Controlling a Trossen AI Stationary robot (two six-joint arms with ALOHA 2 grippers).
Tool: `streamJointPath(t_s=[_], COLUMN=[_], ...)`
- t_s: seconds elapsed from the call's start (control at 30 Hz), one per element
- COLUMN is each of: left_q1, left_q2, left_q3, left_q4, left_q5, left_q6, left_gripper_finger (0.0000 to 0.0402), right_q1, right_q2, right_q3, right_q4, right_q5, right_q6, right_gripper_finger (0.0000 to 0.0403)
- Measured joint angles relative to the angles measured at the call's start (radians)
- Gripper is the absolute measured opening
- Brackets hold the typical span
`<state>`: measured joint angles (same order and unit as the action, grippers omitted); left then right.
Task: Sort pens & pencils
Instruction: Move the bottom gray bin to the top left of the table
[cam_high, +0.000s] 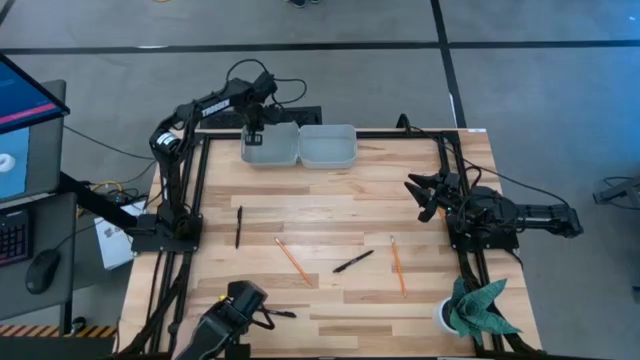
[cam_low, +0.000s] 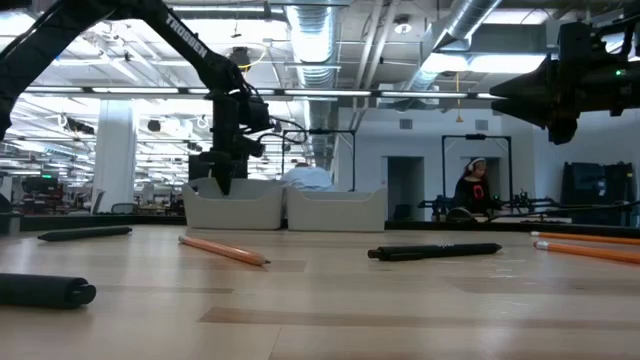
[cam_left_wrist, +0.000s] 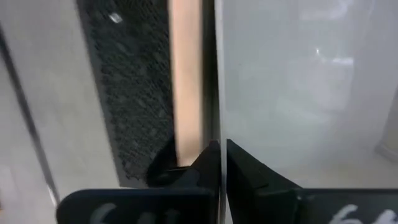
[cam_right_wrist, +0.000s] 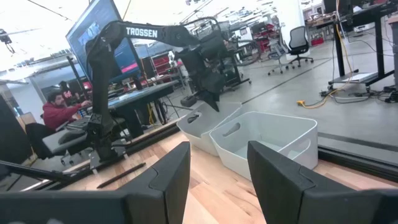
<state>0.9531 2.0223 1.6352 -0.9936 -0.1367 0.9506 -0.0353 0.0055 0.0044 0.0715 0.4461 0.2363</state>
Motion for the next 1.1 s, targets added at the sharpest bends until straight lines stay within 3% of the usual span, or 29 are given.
streamJointPath(t_s=[0.27, 1.1], left_q1=[-0.006, -0.019], left_q2=[0.064, 0.071], left_q3=[0.005, 0.024], left_q4=[-0.062, -0.020], left_q5=[-0.026, -0.057], left_q6=[-0.012, 0.066], left_gripper_finger=[0.0000, 0.0001], right_q1=[0.000, 0.000], right_q2=[0.000, 0.000], right_q3=[0.000, 0.000], right_q4=[0.000, 0.000], right_q5=[0.000, 0.000], right_q6=[0.000, 0.000], right_gripper_finger=[0.0182, 0.0182])
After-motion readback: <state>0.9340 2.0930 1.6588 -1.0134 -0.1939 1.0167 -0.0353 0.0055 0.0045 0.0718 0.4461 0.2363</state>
